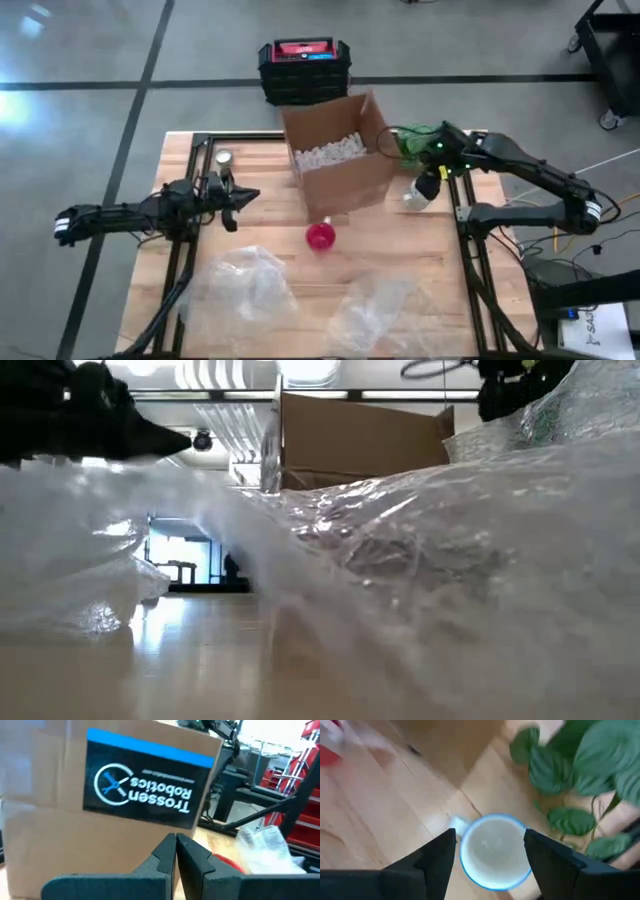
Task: Wrap mug
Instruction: Adjust the brown cardboard box
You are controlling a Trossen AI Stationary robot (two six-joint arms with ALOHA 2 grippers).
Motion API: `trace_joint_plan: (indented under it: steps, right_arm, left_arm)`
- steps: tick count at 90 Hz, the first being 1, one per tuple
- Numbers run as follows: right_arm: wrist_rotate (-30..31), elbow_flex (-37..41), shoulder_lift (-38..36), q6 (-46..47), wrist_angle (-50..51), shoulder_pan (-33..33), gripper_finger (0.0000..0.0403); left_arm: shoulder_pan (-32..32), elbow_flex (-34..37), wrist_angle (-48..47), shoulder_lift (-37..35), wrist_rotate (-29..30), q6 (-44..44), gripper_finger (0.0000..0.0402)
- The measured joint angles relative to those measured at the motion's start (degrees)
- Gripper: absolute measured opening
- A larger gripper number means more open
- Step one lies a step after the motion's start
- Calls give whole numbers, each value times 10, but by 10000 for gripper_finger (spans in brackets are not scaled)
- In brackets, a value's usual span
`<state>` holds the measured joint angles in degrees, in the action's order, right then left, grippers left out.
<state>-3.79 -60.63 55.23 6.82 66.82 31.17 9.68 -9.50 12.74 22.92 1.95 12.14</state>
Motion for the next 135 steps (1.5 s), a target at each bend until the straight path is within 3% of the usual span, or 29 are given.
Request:
trace_joint_plan:
  steps: [15, 28, 45, 57, 71, 83, 100, 117, 135]
  right_arm:
    - [-38, 8, -21, 17, -23, -38, 212]
    - [-37, 19, -23, 23, -58, -65, 199]
    - [-37, 19, -20, 8, -109, -72, 185]
    - [-36, 19, -18, -7, -132, -73, 175]
    - [-36, 19, -19, -15, -134, -73, 165]
    - [-37, 19, -25, -15, -129, -73, 156]
    - [-42, 19, -33, -24, -127, -74, 144]
    - [-42, 20, -32, -28, -127, -100, 132]
    - [-42, 20, -30, -24, -131, -153, 119]
  left_arm:
    - [-41, -85, -43, 79, 0, -19, 0]
    - [-118, -144, -44, 191, 5, 0, 0]
    - [-232, -231, 15, 391, 117, -7, 0]
    - [-237, -303, 42, 530, 146, -9, 0]
    - [-221, -368, 26, 637, 245, -23, 0]
    - [-217, -401, -63, 666, 324, -15, 0]
    - [-208, -399, -165, 649, 418, 23, 0]
    - [-177, -374, -176, 641, 446, 36, 0]
    - [-145, -364, -174, 635, 437, 47, 0]
